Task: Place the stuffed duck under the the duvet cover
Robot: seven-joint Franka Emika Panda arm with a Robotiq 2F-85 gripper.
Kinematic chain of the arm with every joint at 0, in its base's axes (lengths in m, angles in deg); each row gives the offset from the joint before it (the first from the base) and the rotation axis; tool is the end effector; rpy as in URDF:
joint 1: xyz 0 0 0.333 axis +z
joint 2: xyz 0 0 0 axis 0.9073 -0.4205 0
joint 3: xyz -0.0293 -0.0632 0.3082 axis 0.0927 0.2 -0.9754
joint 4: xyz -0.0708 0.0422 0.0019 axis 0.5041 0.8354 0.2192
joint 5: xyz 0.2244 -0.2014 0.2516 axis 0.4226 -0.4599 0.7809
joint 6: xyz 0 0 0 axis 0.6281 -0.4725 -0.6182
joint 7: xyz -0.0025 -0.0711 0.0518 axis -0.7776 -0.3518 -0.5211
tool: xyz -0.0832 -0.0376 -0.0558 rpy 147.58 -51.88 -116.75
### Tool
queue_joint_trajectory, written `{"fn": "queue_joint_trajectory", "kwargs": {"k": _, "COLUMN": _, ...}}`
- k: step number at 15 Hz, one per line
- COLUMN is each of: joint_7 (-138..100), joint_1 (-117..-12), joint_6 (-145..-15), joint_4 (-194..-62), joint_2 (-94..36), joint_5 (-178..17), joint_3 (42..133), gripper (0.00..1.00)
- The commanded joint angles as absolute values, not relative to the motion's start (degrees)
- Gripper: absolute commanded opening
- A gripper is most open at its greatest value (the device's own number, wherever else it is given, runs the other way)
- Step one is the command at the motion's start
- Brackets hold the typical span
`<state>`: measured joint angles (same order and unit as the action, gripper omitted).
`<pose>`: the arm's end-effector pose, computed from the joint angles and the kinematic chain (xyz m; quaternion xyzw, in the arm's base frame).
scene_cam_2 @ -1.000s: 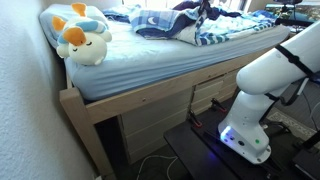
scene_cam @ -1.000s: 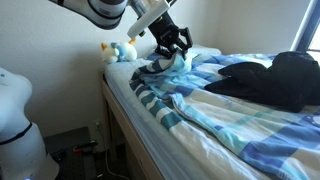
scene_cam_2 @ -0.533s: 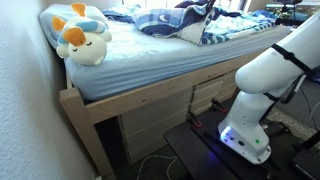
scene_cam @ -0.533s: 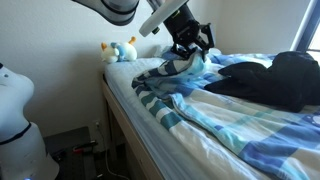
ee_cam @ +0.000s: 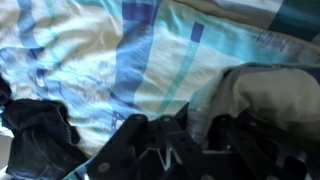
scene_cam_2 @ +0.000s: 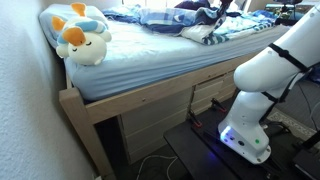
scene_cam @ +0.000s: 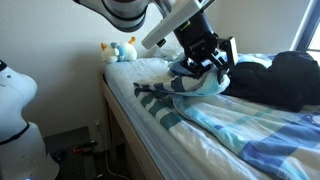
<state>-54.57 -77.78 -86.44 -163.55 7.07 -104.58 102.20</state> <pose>0.4187 -0.2686 0.5651 0.9420 0.1286 0.1676 0.2608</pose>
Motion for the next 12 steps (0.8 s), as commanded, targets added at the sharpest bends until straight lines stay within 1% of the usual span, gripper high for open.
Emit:
{"fn": "queue_joint_trajectory", "kwargs": {"k": 1, "joint_7": -53.01, "joint_1": -79.42, "joint_6": -86.71, "joint_4": -162.85, "joint_2": 5.07, "joint_5": -104.66, "joint_3": 102.20, "gripper": 0.03}}
{"fn": "queue_joint_trajectory", "kwargs": {"k": 2, "joint_7": -52.68, "joint_1": -79.40, "joint_6": -86.26, "joint_4": -162.85, "joint_2": 4.82, "joint_5": -104.67, "joint_3": 101.93, "gripper": 0.37}}
{"fn": "queue_joint_trajectory", "kwargs": {"k": 3, "joint_7": -52.29, "joint_1": -79.26, "joint_6": -85.94, "joint_4": -162.84, "joint_2": 4.79, "joint_5": -104.71, "joint_3": 101.64, "gripper": 0.39}}
{"fn": "queue_joint_trajectory", "kwargs": {"k": 4, "joint_7": -52.14, "joint_1": -79.21, "joint_6": -85.83, "joint_4": -162.83, "joint_2": 4.73, "joint_5": -104.81, "joint_3": 101.49, "gripper": 0.45}}
{"fn": "queue_joint_trajectory", "kwargs": {"k": 5, "joint_7": -52.21, "joint_1": -79.03, "joint_6": -85.37, "joint_4": -162.86, "joint_2": 5.16, "joint_5": -105.03, "joint_3": 101.07, "gripper": 0.54}}
{"fn": "queue_joint_trajectory", "kwargs": {"k": 9, "joint_7": -51.47, "joint_1": -78.41, "joint_6": -83.88, "joint_4": -162.87, "joint_2": 7.64, "joint_5": -106.19, "joint_3": 98.52, "gripper": 0.84}}
{"fn": "queue_joint_trajectory", "kwargs": {"k": 11, "joint_7": -51.40, "joint_1": -77.75, "joint_6": -82.59, "joint_4": -162.73, "joint_2": 9.39, "joint_5": -106.42, "joint_3": 96.59, "gripper": 0.97}}
{"fn": "queue_joint_trajectory", "kwargs": {"k": 12, "joint_7": -51.74, "joint_1": -77.23, "joint_6": -81.87, "joint_4": -162.68, "joint_2": 10.35, "joint_5": -106.44, "joint_3": 95.58, "gripper": 1.00}}
